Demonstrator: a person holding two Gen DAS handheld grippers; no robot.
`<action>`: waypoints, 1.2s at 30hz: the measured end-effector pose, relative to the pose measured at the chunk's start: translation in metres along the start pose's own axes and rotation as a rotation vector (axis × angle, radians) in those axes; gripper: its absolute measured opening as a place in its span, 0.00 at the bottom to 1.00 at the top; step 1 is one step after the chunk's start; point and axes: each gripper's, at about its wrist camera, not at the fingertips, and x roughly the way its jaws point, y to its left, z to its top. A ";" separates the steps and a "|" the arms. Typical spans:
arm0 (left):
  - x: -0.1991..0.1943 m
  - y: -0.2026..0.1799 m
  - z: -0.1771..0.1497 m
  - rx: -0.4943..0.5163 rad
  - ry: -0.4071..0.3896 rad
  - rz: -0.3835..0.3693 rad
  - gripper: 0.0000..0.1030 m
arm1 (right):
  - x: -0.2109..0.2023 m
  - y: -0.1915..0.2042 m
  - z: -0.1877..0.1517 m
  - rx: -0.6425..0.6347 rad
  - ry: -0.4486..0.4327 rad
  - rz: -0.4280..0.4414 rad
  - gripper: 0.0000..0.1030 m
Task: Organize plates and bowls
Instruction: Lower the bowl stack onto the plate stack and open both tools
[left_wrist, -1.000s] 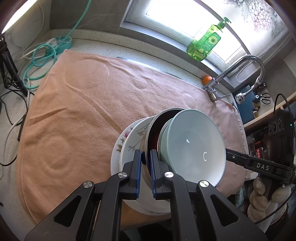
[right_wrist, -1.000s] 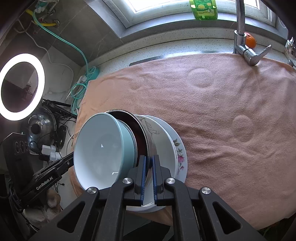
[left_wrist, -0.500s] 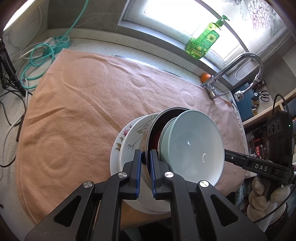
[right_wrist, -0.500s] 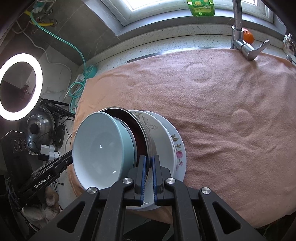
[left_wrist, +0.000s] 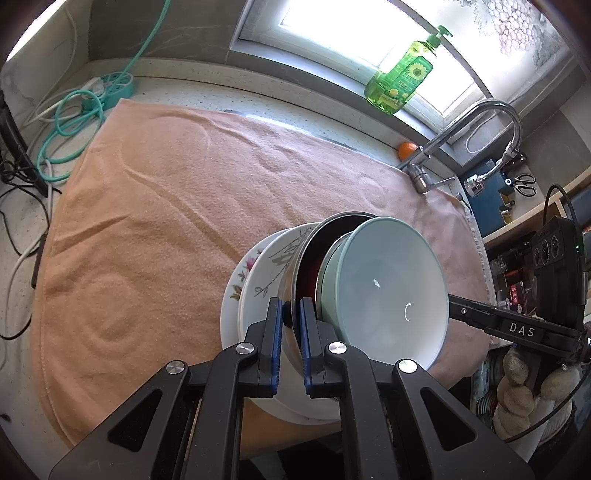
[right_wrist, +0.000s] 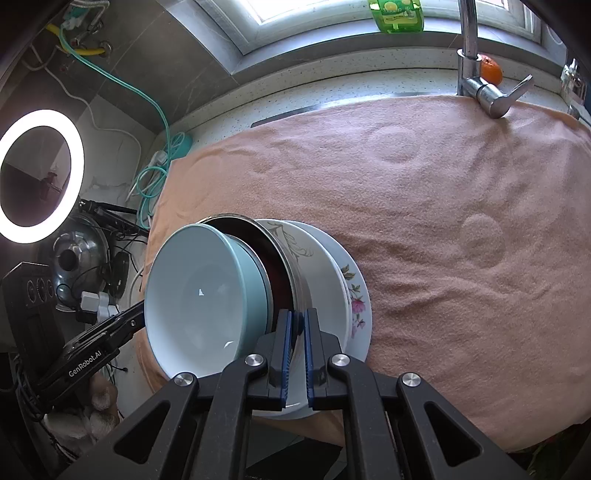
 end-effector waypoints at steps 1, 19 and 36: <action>0.000 0.000 0.000 0.004 0.001 -0.001 0.07 | 0.000 0.000 0.000 0.003 -0.001 0.002 0.06; -0.008 0.000 -0.008 0.052 -0.010 0.000 0.13 | -0.021 -0.005 -0.015 0.062 -0.089 -0.030 0.09; -0.056 -0.021 -0.034 0.095 -0.162 0.173 0.17 | -0.066 0.016 -0.050 -0.077 -0.249 -0.135 0.17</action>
